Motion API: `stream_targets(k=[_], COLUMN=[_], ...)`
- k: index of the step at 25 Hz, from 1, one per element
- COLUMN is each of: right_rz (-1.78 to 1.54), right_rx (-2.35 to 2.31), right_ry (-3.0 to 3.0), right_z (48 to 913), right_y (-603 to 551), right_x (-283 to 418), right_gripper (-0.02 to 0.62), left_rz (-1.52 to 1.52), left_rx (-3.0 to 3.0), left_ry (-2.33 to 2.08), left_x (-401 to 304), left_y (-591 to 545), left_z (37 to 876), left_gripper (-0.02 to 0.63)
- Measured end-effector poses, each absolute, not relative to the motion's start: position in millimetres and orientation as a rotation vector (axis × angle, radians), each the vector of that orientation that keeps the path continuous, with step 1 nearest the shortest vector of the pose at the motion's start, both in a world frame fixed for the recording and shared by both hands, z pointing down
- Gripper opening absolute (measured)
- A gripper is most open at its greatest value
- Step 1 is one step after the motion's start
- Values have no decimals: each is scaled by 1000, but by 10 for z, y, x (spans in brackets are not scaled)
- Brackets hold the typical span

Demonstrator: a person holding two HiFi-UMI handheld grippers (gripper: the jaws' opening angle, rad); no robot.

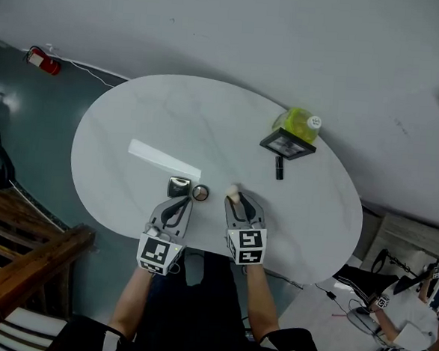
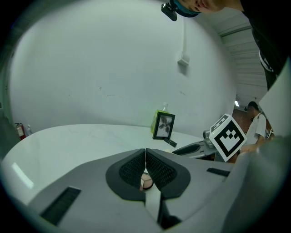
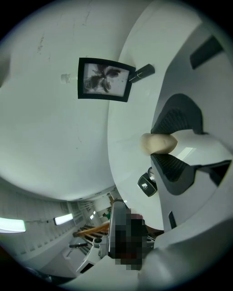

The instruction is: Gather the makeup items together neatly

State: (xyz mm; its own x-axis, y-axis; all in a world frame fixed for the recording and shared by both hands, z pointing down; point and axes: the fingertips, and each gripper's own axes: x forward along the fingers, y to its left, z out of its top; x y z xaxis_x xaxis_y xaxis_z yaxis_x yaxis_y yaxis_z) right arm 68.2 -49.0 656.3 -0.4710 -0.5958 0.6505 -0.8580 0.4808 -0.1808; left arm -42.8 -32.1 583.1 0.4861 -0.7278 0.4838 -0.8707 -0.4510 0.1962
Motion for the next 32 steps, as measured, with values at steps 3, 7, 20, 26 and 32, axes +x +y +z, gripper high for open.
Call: stream_targets(k=[3, 7, 20, 26, 32], right_rz=[695, 705, 745, 743, 728], right_rx=[1210, 1242, 1393, 1410, 1400], right_ry=[-2213, -2203, -2111, -2090, -2084], right_z=[6593, 6641, 6862, 6911, 6935], right_y=[-417, -373, -318, -309, -294], right_x=[579, 480, 496, 503, 487], right_gripper=[155, 155, 155, 155, 156], left_rz=[476, 496, 521, 522, 530], left_rx=[2323, 2326, 2391, 2395, 2383], left_ry=[-1321, -1310, -1181, -1156, -1168], left_x=[-531, -657, -733, -713, -706], left_y=[-264, -240, -218, -220, -221], left_z=[5837, 5866, 6057, 6117, 6100], left_gripper=[20, 20, 20, 20, 20])
